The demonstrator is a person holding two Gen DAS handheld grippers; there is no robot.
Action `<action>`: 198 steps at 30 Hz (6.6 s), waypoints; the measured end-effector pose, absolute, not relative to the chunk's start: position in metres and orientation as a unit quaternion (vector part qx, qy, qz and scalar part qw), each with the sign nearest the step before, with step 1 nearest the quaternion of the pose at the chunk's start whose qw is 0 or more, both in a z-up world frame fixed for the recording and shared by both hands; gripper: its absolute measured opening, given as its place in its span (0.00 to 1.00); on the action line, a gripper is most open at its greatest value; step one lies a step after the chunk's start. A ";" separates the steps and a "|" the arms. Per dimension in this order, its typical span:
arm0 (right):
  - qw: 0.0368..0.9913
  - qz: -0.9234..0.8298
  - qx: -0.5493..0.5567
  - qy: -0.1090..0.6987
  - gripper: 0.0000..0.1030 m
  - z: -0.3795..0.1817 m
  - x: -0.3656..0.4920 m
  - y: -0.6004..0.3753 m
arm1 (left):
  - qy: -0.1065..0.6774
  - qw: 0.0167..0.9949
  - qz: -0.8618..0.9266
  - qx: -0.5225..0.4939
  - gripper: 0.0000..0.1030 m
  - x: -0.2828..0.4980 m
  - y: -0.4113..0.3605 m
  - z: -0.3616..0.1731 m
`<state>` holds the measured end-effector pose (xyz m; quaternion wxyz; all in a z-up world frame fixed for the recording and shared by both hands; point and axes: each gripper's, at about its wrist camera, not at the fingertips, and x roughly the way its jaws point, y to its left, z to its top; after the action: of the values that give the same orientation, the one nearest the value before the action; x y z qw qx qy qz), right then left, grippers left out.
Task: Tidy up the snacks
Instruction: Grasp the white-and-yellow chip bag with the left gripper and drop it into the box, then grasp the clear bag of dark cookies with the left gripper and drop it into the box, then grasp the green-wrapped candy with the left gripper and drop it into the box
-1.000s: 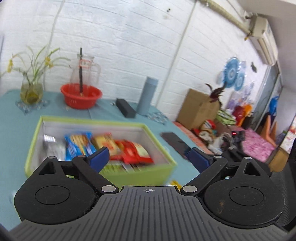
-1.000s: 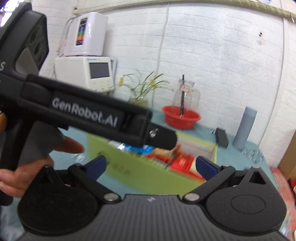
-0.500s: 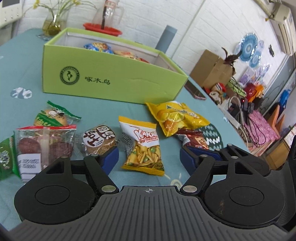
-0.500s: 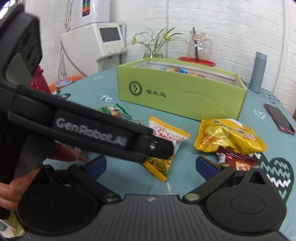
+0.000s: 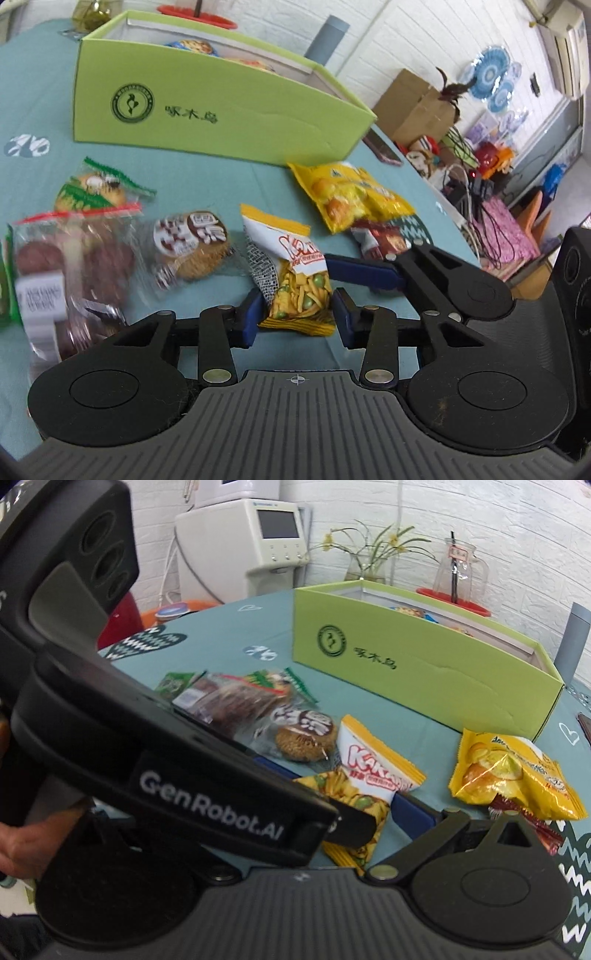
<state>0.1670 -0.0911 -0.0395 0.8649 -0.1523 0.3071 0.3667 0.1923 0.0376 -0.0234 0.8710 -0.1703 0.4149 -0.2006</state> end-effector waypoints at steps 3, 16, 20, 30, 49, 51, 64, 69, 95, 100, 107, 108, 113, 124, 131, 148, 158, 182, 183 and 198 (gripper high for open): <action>0.860 0.376 -0.157 0.308 0.99 -0.040 0.142 -0.096 | 0.419 0.869 -0.206 -0.165 0.20 0.167 0.034 -0.024; 0.892 0.325 -0.099 0.299 0.99 -0.030 0.089 -0.139 | 0.390 0.886 -0.200 -0.153 0.59 0.126 0.030 -0.004; 0.897 0.315 -0.062 0.304 0.92 -0.037 0.106 -0.134 | 0.389 0.885 -0.202 -0.155 0.58 0.148 0.031 -0.002; 0.895 0.309 -0.052 0.316 0.51 -0.028 0.132 -0.127 | 0.400 0.870 -0.225 -0.183 0.11 0.171 0.035 -0.015; 0.912 0.273 -0.135 0.276 0.55 0.028 0.385 -0.081 | 0.355 0.900 -0.196 -0.158 0.11 0.420 0.044 0.047; 0.910 0.270 -0.130 0.286 0.67 0.023 0.390 -0.087 | 0.364 0.894 -0.209 -0.157 0.12 0.432 0.036 0.036; 0.933 0.278 -0.114 0.198 0.90 0.049 0.294 -0.127 | 0.254 0.941 -0.192 -0.116 0.69 0.328 0.053 0.096; 0.908 0.332 -0.050 0.251 0.90 0.012 0.221 -0.131 | 0.228 0.956 -0.149 -0.107 0.71 0.238 0.076 0.091; 0.850 0.407 -0.153 0.299 0.90 -0.046 0.148 -0.024 | 0.362 0.913 -0.113 -0.150 0.34 0.141 0.107 -0.016; 0.861 0.368 -0.150 0.319 0.90 -0.048 0.130 -0.068 | 0.375 0.904 -0.160 -0.129 0.39 0.122 0.056 -0.019; 0.878 0.344 -0.097 0.319 0.90 -0.047 0.129 -0.109 | 0.361 0.917 -0.140 -0.092 0.56 0.115 0.024 -0.010; 0.878 0.346 -0.089 0.318 0.90 -0.047 0.130 -0.111 | 0.359 0.919 -0.130 -0.097 0.59 0.117 0.028 -0.008; 0.880 0.348 -0.089 0.310 0.90 -0.055 0.136 -0.104 | 0.395 0.898 -0.142 -0.133 0.51 0.130 0.036 -0.021; 0.900 0.323 -0.110 0.270 0.78 -0.018 0.140 -0.102 | 0.351 0.906 -0.186 -0.145 0.27 0.139 0.041 0.007; 0.917 0.317 -0.142 0.197 0.78 0.030 0.224 -0.075 | 0.284 0.931 -0.188 -0.129 0.27 0.221 0.065 0.063; 0.882 0.342 -0.127 0.297 0.85 0.004 0.407 0.006 | 0.320 0.932 -0.127 -0.112 0.38 0.394 0.129 0.028; 0.912 0.323 -0.114 0.224 0.90 0.044 0.329 -0.032 | 0.251 0.954 -0.137 -0.094 0.55 0.322 0.116 0.075; 0.841 0.419 -0.087 0.331 0.90 -0.035 0.170 0.021 | 0.332 0.926 -0.083 -0.160 0.59 0.186 0.210 -0.016; 0.838 0.424 -0.091 0.330 0.90 -0.037 0.171 0.028 | 0.337 0.925 -0.086 -0.154 0.56 0.187 0.207 -0.019; 0.834 0.424 -0.090 0.340 0.90 -0.042 0.153 -0.012 | 0.367 0.904 -0.153 -0.158 0.30 0.154 0.139 -0.034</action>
<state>0.1528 -0.0124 -0.0417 0.8345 -0.0902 0.3399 0.4242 0.1537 0.1388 -0.0340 0.9041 -0.1576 0.3666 -0.1528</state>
